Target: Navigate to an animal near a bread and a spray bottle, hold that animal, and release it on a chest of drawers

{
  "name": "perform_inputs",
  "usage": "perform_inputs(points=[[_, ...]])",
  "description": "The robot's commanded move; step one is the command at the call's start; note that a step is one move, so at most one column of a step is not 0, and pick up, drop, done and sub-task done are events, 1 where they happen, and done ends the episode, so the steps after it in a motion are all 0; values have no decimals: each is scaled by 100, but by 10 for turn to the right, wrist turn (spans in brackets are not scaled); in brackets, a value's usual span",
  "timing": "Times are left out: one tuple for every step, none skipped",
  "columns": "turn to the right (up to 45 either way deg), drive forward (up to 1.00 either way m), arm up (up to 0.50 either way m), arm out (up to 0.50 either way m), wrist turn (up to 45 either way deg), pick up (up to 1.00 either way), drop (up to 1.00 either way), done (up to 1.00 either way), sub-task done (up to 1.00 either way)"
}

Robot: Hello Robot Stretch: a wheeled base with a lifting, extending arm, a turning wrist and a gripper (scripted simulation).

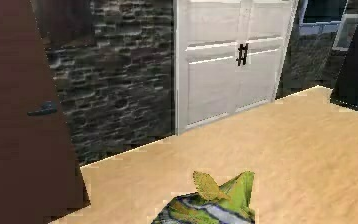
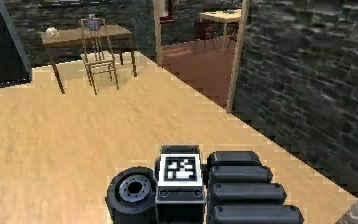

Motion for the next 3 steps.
perform_inputs(points=[[-300,0,0,0,0,0,0,0,0],[0,25,0,0,0,0,0,0,0],[-450,0,0,0,0,0,0,0,0]])
